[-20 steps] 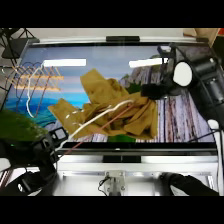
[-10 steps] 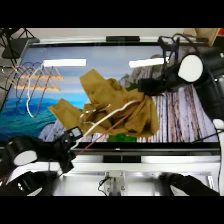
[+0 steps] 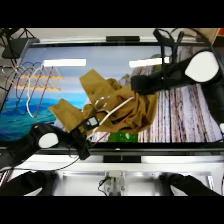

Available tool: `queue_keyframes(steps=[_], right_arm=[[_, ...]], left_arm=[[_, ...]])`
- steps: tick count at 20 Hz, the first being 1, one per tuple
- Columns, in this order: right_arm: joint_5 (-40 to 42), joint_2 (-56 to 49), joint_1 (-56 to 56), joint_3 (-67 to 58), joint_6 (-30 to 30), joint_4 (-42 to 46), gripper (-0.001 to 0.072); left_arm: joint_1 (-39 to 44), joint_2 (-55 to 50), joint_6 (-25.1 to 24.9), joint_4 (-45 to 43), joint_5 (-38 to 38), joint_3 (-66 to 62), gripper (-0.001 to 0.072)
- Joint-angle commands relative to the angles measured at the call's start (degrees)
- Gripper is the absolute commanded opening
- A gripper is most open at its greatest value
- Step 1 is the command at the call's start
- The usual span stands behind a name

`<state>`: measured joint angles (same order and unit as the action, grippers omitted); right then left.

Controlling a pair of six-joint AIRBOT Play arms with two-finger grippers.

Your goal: Fold the shirts.

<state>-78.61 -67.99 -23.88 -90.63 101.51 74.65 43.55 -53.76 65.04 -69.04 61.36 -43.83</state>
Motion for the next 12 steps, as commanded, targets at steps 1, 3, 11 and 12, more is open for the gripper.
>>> queue_keyframes(steps=[1, 3, 11, 12], right_arm=[[3.5, 0.3, -2.8, -0.1, -4.7, -3.5, 0.0052], [4.7, 0.3, -5.7, -0.1, -4.8, -3.0, 0.0052], [3.6, 2.9, -9.4, -0.2, -3.4, 1.2, 0.0159], [3.7, 3.3, -9.4, -0.2, -2.2, 3.2, 0.0496]], left_arm=[[0.1, -5.7, -4.6, 2.1, 0.4, -5.2, 0.0043], [0.0, -8.9, -5.4, 2.2, 0.3, -8.4, 0.0043], [-3.8, -14.8, -6.1, 2.2, -1.3, -16.1, 0.0044], [-4.0, -14.8, -6.1, 2.1, -1.1, -16.5, 0.0044]])
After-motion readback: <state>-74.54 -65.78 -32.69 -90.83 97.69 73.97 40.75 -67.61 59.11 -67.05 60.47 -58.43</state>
